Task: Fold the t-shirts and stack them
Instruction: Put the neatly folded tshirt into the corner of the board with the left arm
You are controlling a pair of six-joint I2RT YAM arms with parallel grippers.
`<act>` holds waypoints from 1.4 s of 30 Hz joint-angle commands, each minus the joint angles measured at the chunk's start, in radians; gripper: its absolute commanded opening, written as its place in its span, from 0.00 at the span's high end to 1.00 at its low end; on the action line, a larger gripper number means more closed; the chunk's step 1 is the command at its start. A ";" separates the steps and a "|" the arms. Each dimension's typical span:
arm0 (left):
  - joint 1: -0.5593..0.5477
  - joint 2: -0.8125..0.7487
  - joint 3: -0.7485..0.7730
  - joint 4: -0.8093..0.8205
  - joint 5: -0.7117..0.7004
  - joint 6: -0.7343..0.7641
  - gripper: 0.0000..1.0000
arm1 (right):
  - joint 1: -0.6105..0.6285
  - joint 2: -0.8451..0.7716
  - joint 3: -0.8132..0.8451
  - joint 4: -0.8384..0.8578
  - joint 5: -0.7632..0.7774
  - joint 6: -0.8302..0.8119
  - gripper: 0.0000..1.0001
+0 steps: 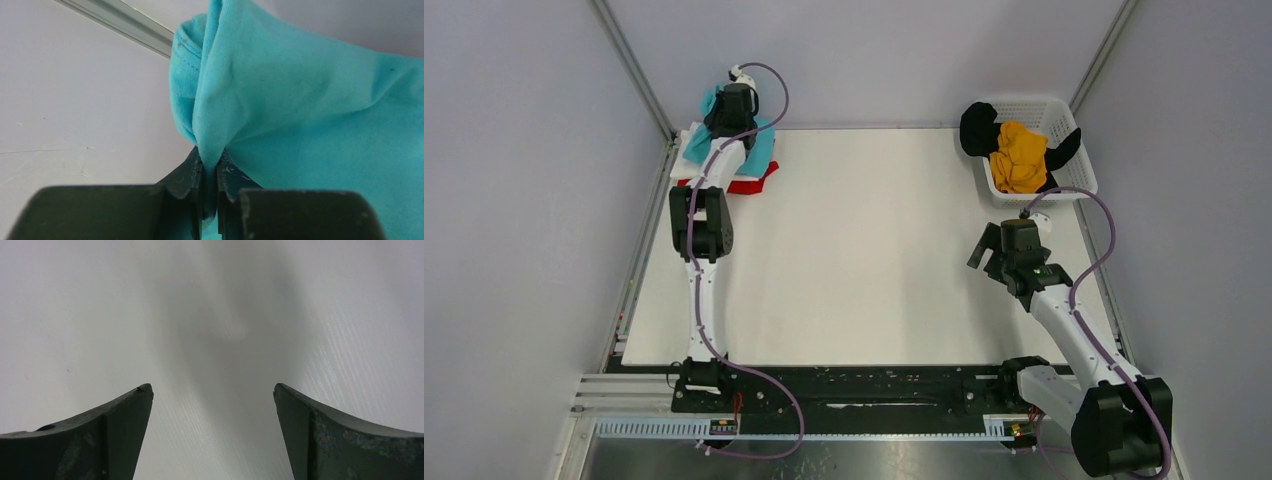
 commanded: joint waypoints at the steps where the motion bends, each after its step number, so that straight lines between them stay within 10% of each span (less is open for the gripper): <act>1: 0.030 0.006 0.077 0.095 0.040 -0.047 0.91 | 0.000 0.008 0.042 0.005 0.034 -0.009 0.01; 17: 0.085 0.023 0.065 0.109 0.008 -0.119 0.94 | -0.001 0.029 0.045 0.008 0.026 -0.012 0.00; 25: 0.090 -0.001 0.051 0.104 -0.016 -0.166 0.42 | -0.001 0.013 0.043 0.001 0.032 -0.012 0.01; 27: 0.090 -0.018 0.045 0.072 -0.015 -0.202 0.03 | -0.001 0.006 0.041 -0.002 0.034 -0.012 0.01; 42: 0.058 -0.427 -0.450 0.098 0.314 -0.724 0.01 | -0.001 -0.015 0.034 -0.011 0.026 -0.007 0.01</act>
